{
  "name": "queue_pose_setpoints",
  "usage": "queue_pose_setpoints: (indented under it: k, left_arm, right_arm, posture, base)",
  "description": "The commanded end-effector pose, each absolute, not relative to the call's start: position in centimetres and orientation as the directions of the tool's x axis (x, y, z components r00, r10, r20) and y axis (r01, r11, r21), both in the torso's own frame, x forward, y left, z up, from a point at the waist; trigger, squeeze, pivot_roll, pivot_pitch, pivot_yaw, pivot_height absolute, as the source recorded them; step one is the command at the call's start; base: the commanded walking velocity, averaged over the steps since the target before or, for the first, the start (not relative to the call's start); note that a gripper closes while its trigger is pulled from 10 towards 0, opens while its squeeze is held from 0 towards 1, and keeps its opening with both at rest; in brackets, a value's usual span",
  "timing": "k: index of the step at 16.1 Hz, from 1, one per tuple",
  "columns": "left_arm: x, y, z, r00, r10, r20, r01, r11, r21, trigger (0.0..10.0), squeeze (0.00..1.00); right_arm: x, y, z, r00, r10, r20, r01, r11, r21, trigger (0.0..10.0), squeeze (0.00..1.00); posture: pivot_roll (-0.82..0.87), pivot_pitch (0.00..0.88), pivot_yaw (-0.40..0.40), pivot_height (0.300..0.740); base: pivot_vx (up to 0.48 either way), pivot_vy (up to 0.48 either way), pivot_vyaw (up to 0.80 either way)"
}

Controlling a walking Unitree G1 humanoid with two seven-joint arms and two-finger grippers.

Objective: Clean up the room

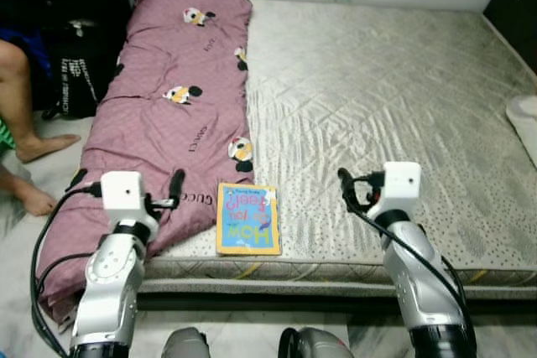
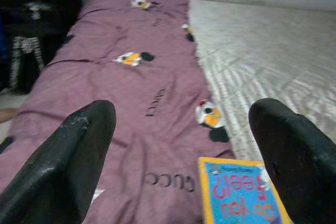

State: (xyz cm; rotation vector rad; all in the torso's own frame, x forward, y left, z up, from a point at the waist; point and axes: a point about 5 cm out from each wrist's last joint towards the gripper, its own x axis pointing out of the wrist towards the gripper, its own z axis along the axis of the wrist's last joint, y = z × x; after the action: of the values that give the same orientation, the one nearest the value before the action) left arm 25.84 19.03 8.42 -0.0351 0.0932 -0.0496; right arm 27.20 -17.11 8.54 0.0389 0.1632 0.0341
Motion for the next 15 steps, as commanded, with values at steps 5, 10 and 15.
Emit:
queue_pose_setpoints:
  k: [5, 10, 15]
  left_arm:
    - [25.23, 18.36, 7.96, 0.986, -0.096, -0.136, 0.089, 0.994, -0.057, 10.0, 0.0]
    - [25.23, 18.3, 8.12, 0.989, -0.08, -0.126, 0.072, 0.995, -0.069, 10.0, 0.0]
    - [25.39, 18.79, 8.33, 0.992, -0.055, -0.113, 0.051, 0.998, -0.038, 10.0, 0.0]
  right_arm:
    - [26.14, -17.62, 8.3, 0.983, -0.01, -0.186, 0.02, 0.998, 0.054, 10.0, 0.0]
    - [26.0, -18.17, 8.26, 0.98, -0.018, -0.198, 0.027, 0.999, 0.044, 10.0, 0.0]
    - [26.05, -18.31, 8.3, 0.979, -0.025, -0.204, 0.034, 0.999, 0.04, 10.0, 0.0]
  posture:
    - [-0.04, 0.115, -0.015, 0.74]
    - [-0.04, 0.122, -0.023, 0.74]
    - [-0.04, 0.123, -0.025, 0.74]
  base:
    - [0.0, 0.466, -0.16]
    - [0.0, 0.48, -0.3]
    - [0.0, 0.09, 0.0]
